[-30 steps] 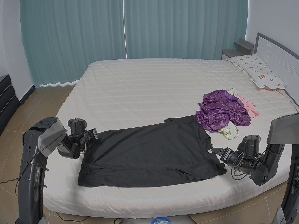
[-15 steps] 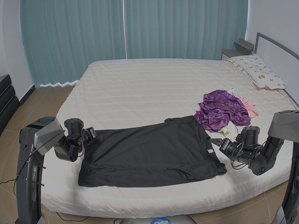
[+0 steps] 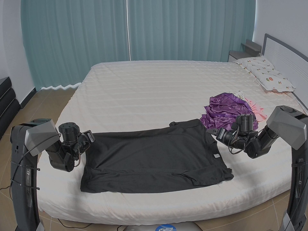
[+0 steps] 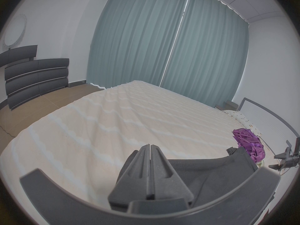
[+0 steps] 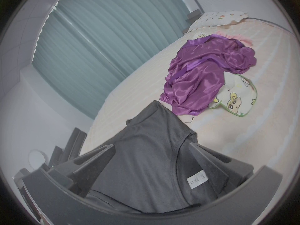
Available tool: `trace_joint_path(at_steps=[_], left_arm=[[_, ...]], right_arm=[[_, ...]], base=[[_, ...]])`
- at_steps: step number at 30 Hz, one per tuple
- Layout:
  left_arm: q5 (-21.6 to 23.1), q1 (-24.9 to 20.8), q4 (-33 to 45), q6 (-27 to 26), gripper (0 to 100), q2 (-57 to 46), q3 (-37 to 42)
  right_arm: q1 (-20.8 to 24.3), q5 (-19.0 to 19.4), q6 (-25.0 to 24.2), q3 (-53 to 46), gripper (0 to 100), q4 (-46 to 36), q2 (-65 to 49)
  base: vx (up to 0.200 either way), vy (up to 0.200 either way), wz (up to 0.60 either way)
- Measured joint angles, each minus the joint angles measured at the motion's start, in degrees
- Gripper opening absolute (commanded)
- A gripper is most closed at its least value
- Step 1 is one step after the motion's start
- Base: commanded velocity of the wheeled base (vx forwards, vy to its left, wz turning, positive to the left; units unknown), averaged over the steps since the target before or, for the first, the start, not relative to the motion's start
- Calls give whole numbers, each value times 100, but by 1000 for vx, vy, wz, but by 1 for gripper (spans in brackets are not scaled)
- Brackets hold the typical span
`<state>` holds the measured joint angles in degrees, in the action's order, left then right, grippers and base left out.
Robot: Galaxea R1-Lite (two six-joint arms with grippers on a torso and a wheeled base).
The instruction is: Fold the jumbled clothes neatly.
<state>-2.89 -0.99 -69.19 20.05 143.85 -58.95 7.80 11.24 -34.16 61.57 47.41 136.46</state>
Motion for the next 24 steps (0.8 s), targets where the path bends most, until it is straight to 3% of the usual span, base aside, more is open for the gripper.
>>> trace_joint_path(at_steps=[5, 10, 16, 24], left_arm=[[0, -11, -284, 20, 0, -140, 319], [0, -22, -438, 41, 0, -210, 555], [0, -22, -510, 96, 0, -256, 678], [0, -24, -521, 235, 0, -254, 728]], right_arm=[[-95, 507, 296, 606, 100, -441, 334], [-108, 696, 523, 1114, 100, -472, 627], [-108, 660, 567, 1836, 100, -469, 1108], [-91, 301, 550, 2960, 100, -571, 1809]], base=[[0, 0, 0], [0, 0, 0], [0, 0, 0], [0, 0, 0]])
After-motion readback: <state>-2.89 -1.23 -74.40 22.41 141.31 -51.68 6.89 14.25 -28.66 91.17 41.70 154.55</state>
